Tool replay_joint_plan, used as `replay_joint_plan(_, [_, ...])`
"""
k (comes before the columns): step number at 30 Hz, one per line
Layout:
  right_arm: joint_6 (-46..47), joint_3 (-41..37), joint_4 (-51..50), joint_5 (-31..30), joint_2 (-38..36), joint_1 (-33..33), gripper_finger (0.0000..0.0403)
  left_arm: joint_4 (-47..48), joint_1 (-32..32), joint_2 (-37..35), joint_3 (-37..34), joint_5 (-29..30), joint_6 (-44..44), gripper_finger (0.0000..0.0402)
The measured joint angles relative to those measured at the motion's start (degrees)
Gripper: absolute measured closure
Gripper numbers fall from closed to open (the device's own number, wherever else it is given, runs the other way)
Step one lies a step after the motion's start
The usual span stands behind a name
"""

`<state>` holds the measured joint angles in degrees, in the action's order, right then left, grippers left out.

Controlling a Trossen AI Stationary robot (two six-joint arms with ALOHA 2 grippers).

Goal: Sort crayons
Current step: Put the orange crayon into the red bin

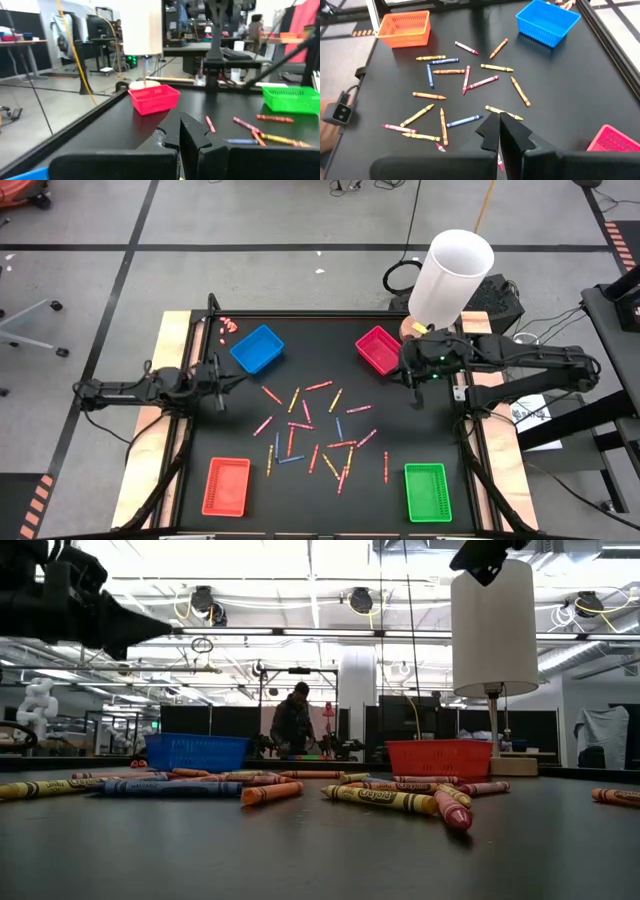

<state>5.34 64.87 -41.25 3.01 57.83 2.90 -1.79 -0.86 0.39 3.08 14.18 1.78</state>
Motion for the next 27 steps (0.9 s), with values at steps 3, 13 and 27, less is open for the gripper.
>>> replay_joint_plan(3, [-0.72,-2.03,3.15,0.0,0.89,0.0,0.0403,-0.06,0.01,-0.03,3.57,1.19,0.04,0.0402])
replay_joint_plan(13, [-1.51,-14.92,20.16,0.02,4.52,0.0,0.0403,16.84,0.03,6.5,27.14,2.5,-1.46,0.0402])
replay_joint_plan(27, [3.91,-23.42,30.14,0.08,11.51,0.0,0.0403,25.55,0.0,36.13,47.92,-2.86,4.67,0.0402])
